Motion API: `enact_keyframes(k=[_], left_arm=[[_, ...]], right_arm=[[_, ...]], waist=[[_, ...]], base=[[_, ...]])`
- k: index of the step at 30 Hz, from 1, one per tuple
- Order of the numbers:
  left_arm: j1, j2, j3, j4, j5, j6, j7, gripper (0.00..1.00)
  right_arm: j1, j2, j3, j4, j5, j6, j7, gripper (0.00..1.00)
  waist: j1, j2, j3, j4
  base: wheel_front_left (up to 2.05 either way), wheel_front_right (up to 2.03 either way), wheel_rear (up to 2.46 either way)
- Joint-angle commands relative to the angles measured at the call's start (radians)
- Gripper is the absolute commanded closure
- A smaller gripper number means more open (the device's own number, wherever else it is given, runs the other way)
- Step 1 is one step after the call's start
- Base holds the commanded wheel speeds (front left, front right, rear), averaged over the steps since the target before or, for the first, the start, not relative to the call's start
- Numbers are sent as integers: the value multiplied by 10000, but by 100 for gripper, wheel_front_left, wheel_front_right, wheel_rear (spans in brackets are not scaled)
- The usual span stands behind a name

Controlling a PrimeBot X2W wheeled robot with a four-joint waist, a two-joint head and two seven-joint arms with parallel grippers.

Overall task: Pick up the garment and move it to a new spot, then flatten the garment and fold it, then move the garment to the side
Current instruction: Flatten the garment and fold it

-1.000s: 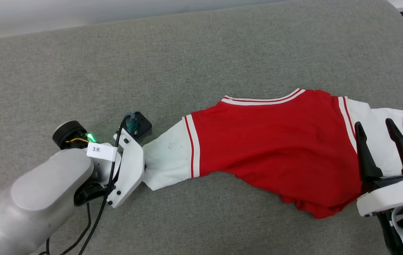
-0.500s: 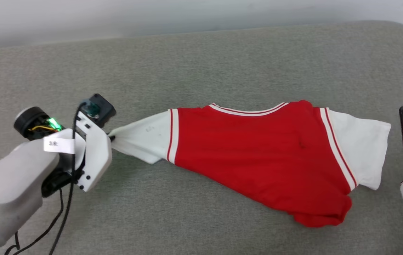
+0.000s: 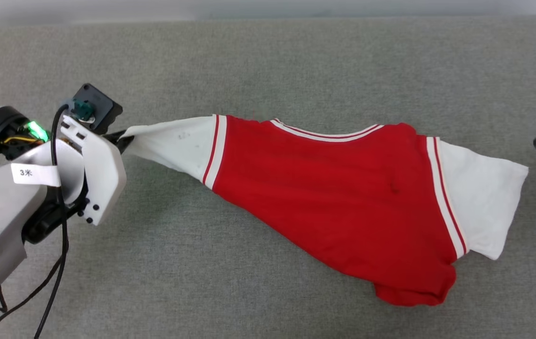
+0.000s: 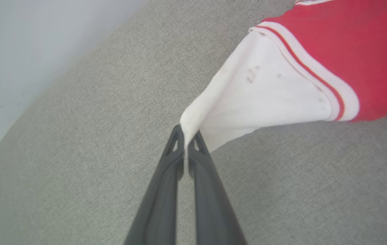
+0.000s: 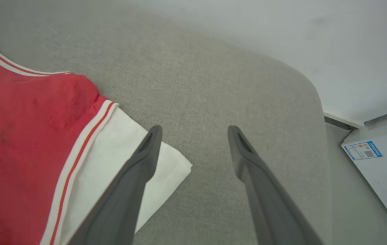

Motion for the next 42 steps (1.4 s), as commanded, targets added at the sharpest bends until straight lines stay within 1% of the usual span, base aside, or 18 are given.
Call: enact_keyframes(k=[1, 5, 7, 10, 11, 12, 16, 19, 22, 23, 24, 28, 33, 37, 42], left_arm=[[-185, 55, 80, -80, 69, 66, -37, 100], [-349, 14, 25, -355, 270, 138, -12, 100], [-439, -80, 28, -427, 358, 183, -58, 100], [-572, -210, 24, -513, 462, 196, -102, 100], [-617, -253, 17, -533, 488, 192, -108, 100], [-748, -342, 12, -568, 584, 186, -141, 100], [-809, -445, -14, -511, 654, 144, -221, 100], [-834, -494, -35, -438, 657, 105, -283, 100], [-805, -517, -60, -345, 638, 72, -324, 100], [-779, -515, -67, -307, 622, 65, -349, 100], [-741, -516, -82, -262, 609, 56, -361, 100], [-511, -522, -144, -54, 583, 46, -513, 100], [-358, -525, -76, 92, 680, 149, -1011, 100], [-283, -486, 77, -25, 711, 334, -1499, 100], [-517, -286, 351, -557, 861, 622, -1918, 100]], right_arm=[[-294, -320, 221, 98, 330, -14, 491, 0], [-883, -1149, 976, 439, 1447, -14, 2489, 0], [-1171, -1325, 1268, 635, 1804, -13, 3156, 0], [-1483, -1477, 1604, 1027, 2019, -14, 3722, 0], [-1550, -1410, 1699, 1175, 2094, -14, 3817, 0], [-1660, -1246, 2135, 1624, 2144, -13, 3957, 0], [-1401, -952, 3091, 2231, 2184, -7, 4037, 0], [-1213, -835, 3734, 2607, 2266, 21, 3901, 0], [-1252, -759, 4163, 2857, 2383, 49, 3643, 0], [-1313, -730, 4230, 2903, 2441, 50, 3468, 15], [-1457, -694, 4252, 2931, 2475, 50, 3243, 100], [-2039, -884, 4190, 3057, 2435, 3, 2269, 100], [-2584, -1215, 4164, 2975, 2243, -11, 921, 100], [-2687, -1309, 4083, 2768, 2258, -11, -32, 100], [-2902, -1367, 3447, 2366, 2025, -13, -1139, 100]], waist=[[-1, 0, 251, 171], [-1, 0, 679, 382], [-1, 0, 862, 476], [-1, 0, 1111, 615], [-1, 0, 1182, 653], [-1, 0, 1357, 758], [-1, 0, 1471, 823], [-1, 0, 1512, 838], [-1, 0, 1488, 806], [-1, 0, 1457, 785], [-1, 0, 1406, 755], [-1, 0, 1013, 616], [-1, 0, 158, 450], [-1, 0, -571, 336], [-1, 0, -1202, 270]], base=[[0, 0, 0], [0, 0, 0], [0, 0, 0], [0, 0, 0], [0, 0, 0], [0, 0, 0], [0, 0, 0], [0, 0, 0], [0, 0, 0], [0, 0, 0], [0, 0, 0], [0, 0, 0], [0, 0, 0], [0, 0, 0], [0, 0, 0]])
